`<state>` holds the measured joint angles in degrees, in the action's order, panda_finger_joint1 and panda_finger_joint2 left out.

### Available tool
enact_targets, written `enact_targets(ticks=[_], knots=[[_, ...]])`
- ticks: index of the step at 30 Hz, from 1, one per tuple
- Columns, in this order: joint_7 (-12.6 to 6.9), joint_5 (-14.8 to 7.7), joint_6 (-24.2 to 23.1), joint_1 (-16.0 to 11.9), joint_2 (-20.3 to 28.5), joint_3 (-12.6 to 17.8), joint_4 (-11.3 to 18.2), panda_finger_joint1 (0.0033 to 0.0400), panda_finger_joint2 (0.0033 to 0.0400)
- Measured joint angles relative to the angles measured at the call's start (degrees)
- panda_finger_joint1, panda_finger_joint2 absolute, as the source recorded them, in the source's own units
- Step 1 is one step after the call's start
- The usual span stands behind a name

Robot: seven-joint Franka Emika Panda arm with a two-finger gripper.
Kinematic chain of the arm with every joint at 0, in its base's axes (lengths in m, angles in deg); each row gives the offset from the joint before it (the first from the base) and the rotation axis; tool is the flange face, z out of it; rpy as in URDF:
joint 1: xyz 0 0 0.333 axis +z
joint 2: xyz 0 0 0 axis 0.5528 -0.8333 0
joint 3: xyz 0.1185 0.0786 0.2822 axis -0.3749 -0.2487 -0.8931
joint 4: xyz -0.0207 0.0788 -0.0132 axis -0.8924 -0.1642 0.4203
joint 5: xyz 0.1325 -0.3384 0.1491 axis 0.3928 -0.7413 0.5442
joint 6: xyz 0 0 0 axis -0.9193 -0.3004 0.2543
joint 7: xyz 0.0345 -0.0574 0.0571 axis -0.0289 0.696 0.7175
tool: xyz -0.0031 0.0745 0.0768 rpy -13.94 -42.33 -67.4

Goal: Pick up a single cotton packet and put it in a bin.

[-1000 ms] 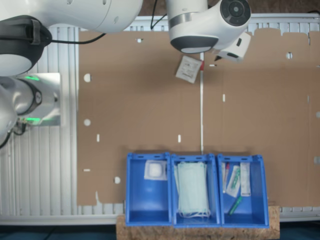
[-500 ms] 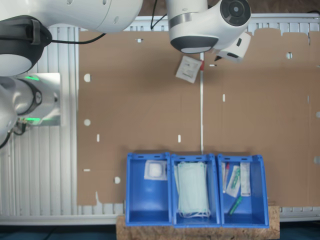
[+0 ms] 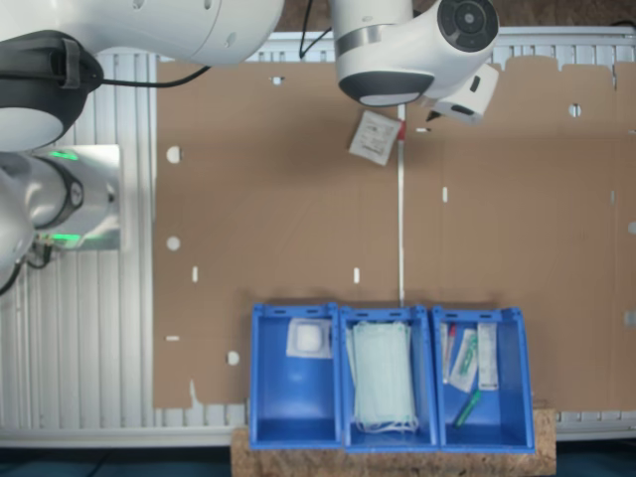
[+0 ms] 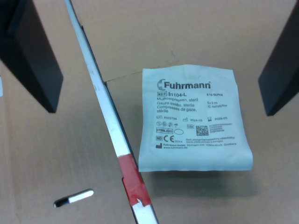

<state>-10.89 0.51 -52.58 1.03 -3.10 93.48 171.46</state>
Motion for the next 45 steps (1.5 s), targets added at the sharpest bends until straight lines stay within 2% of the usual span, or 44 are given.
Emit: enact_targets(ticks=[10, 33, 45], knots=[[0.0, 0.0, 0.0, 0.0, 0.0, 0.0, 0.3, 0.04, 0.04], [0.0, 0.0, 0.0, 0.0, 0.1, 0.0, 5.3, 0.04, 0.04], [0.0, 0.0, 0.0, 0.2, 0.0, 0.0, 5.8, 0.04, 0.04]])
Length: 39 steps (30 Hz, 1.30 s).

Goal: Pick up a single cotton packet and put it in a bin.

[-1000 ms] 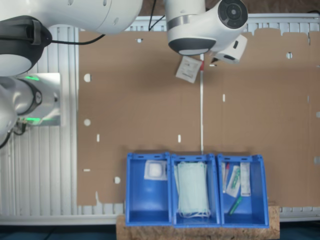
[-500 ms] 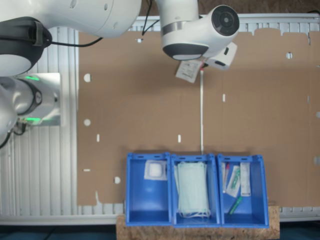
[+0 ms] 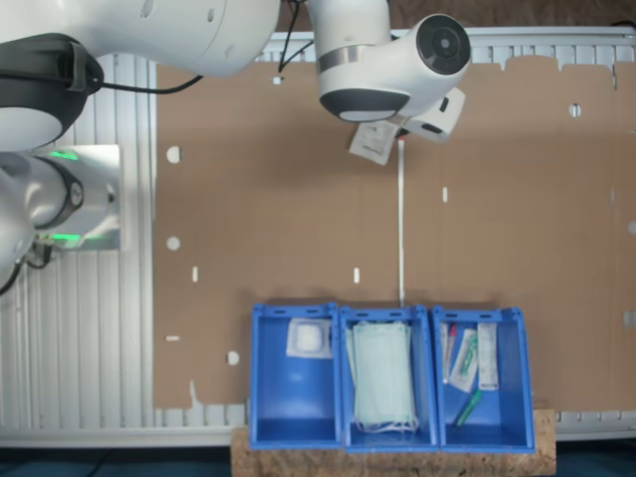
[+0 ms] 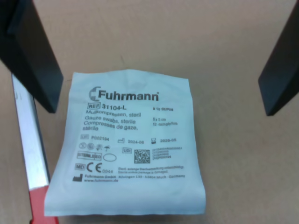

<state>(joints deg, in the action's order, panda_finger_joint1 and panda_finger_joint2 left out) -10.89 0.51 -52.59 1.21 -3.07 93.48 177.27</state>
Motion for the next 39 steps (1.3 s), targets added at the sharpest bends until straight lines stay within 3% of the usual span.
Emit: enact_targets(ticks=[19, 39], knots=[[0.0, 0.0, -0.4, 0.7, -4.0, 0.0, -0.2, 0.04, 0.04], [0.0, 0.0, -3.9, 0.7, -5.5, 0.3, -1.4, 0.04, 0.04]])
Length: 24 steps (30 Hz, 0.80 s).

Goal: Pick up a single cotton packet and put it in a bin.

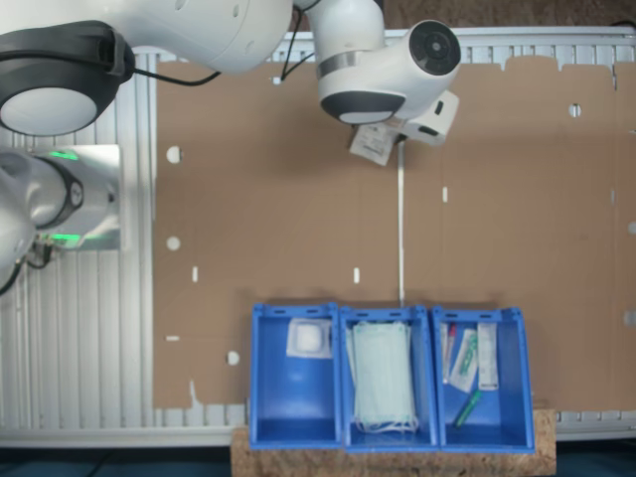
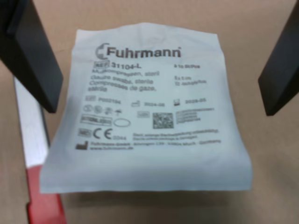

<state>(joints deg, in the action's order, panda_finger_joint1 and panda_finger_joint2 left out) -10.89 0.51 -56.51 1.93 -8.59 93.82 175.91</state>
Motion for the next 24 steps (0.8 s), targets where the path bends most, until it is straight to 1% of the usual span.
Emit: enact_targets(ticks=[24], knots=[[0.0, 0.0, -1.3, 0.1, -0.8, 0.9, -0.5, 0.04, 0.04]])
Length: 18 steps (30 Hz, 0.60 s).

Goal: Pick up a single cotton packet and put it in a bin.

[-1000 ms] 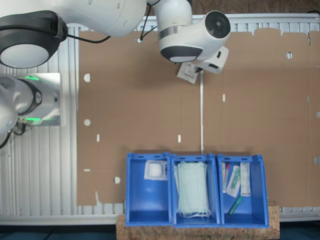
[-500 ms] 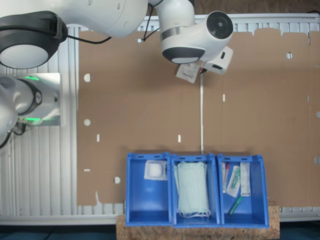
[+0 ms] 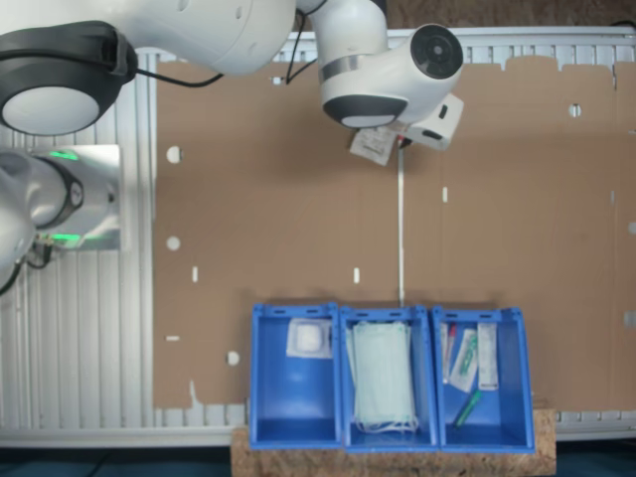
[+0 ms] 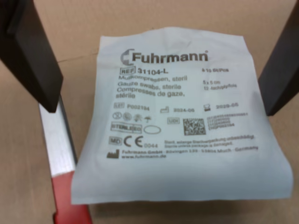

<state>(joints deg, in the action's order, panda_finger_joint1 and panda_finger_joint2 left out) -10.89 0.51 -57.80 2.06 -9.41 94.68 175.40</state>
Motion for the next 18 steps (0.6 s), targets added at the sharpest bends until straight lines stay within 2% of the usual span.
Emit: enact_targets(ticks=[18], knots=[[0.0, 0.0, -0.3, 0.3, -1.4, 0.0, -0.1, 0.04, 0.04]])
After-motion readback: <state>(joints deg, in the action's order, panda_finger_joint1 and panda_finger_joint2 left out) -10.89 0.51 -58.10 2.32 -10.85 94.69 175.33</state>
